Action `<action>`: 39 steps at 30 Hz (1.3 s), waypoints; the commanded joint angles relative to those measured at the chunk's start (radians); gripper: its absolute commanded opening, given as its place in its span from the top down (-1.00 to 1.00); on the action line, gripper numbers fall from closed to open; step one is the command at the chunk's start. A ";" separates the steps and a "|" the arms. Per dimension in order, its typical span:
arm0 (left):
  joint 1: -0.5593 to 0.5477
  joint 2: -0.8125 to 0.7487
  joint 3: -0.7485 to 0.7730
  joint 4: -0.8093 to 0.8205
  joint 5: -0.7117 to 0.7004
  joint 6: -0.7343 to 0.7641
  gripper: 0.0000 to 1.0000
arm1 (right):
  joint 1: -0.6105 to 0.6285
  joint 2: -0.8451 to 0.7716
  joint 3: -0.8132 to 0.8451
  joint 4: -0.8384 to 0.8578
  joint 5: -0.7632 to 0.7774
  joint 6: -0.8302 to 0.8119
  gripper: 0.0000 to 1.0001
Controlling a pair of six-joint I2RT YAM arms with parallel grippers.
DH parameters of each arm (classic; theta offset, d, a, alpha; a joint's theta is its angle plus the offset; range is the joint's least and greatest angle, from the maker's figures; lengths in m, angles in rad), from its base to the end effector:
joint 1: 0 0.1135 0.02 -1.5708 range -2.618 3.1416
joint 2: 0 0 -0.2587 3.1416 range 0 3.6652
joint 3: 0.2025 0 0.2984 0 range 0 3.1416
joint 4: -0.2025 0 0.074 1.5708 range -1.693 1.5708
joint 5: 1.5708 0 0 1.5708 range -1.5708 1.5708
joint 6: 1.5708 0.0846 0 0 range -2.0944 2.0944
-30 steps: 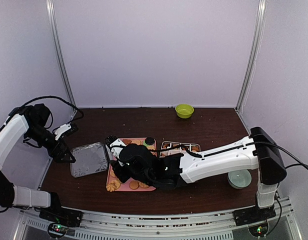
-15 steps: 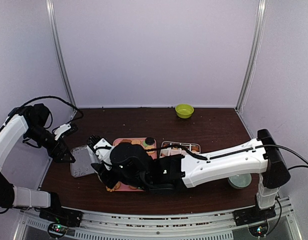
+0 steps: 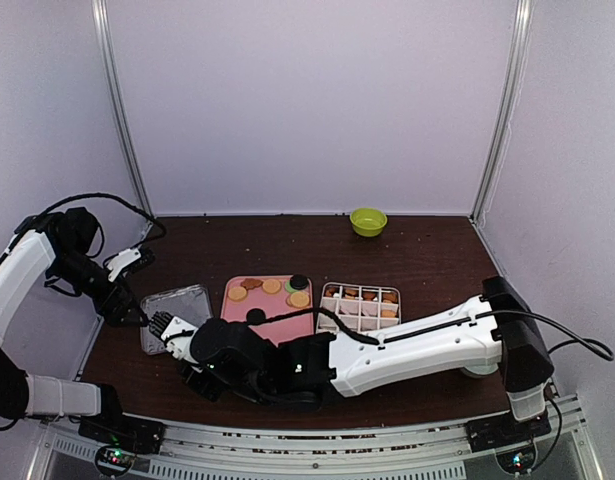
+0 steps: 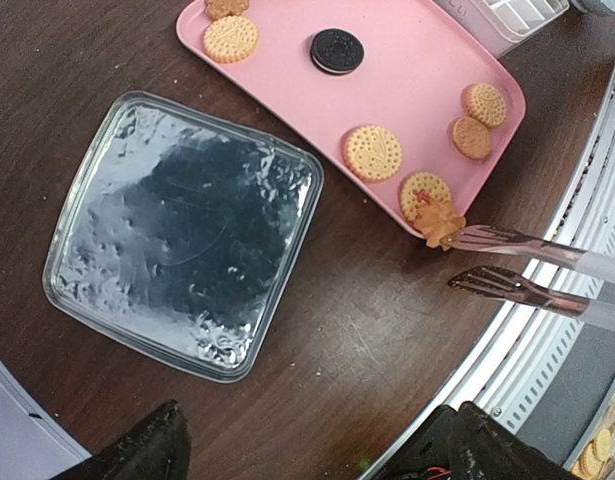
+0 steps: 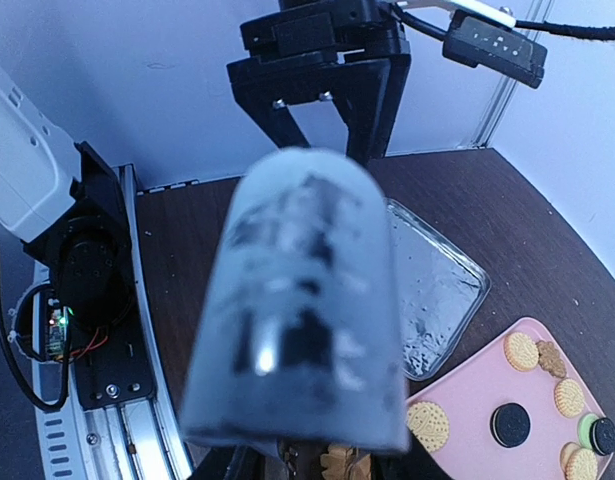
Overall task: Pack the cookies
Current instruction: Pick up the fake cookies from the plate.
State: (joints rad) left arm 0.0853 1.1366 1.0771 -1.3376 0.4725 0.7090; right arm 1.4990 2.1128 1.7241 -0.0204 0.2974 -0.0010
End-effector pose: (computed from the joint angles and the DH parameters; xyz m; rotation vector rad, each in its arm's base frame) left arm 0.2348 -0.0186 0.2436 0.9003 2.6044 -0.5189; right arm 0.0670 0.5855 0.2183 -1.2288 1.6098 0.6797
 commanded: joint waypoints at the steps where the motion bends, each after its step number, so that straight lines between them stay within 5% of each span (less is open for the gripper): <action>1: 0.007 -0.016 -0.001 -0.006 -0.006 0.021 -0.85 | 0.008 0.006 0.042 0.001 0.032 -0.034 0.28; 39: 0.008 -0.008 0.021 -0.023 -0.004 0.021 -0.85 | 0.017 0.079 0.052 0.050 0.144 -0.179 0.33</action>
State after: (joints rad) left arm 0.0853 1.1366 1.0771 -1.3422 0.4633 0.7097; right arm 1.5143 2.1838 1.7489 -0.0036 0.3939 -0.1478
